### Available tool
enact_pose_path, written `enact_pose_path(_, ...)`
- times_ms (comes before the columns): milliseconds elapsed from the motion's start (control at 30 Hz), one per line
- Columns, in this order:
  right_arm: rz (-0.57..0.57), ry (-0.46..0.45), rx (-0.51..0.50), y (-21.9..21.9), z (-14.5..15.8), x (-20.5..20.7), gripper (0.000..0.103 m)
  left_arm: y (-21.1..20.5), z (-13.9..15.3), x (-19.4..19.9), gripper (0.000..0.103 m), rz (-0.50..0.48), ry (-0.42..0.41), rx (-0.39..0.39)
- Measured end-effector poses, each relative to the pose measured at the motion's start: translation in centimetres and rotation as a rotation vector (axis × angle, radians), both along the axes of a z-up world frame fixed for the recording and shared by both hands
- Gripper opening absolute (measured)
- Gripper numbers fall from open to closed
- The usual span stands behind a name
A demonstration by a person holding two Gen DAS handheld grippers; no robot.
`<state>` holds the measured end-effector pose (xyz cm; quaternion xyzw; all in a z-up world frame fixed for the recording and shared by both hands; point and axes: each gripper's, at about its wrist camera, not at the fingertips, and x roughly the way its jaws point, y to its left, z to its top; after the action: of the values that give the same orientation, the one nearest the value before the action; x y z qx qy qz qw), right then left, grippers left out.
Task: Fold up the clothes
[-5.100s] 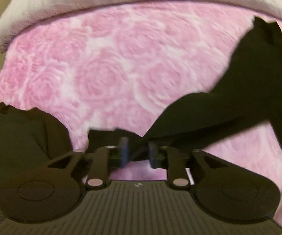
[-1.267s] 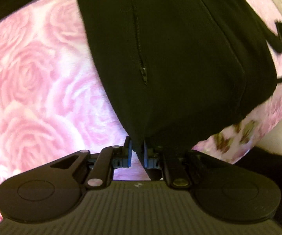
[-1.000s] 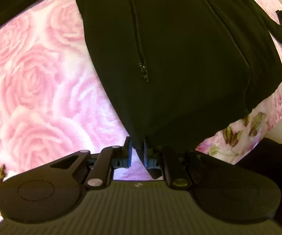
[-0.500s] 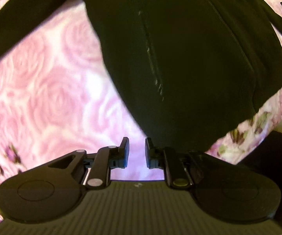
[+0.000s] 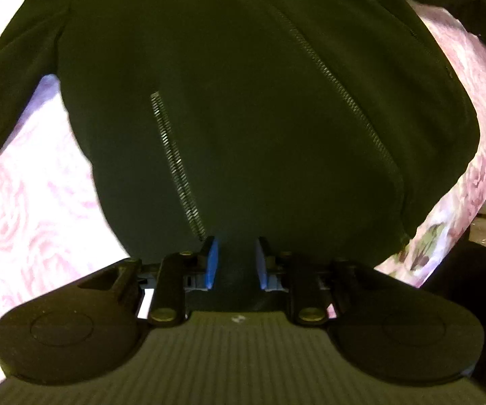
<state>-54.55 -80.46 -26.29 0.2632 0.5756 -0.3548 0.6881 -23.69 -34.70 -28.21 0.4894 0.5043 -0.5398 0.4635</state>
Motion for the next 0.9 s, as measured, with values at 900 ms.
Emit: enact_pose_path(900,0.021,-0.064,0.022,-5.4,3.4,-2.9,0.002,-20.2,3.3,-10.5,0.033,-0.471,0.044,-0.398)
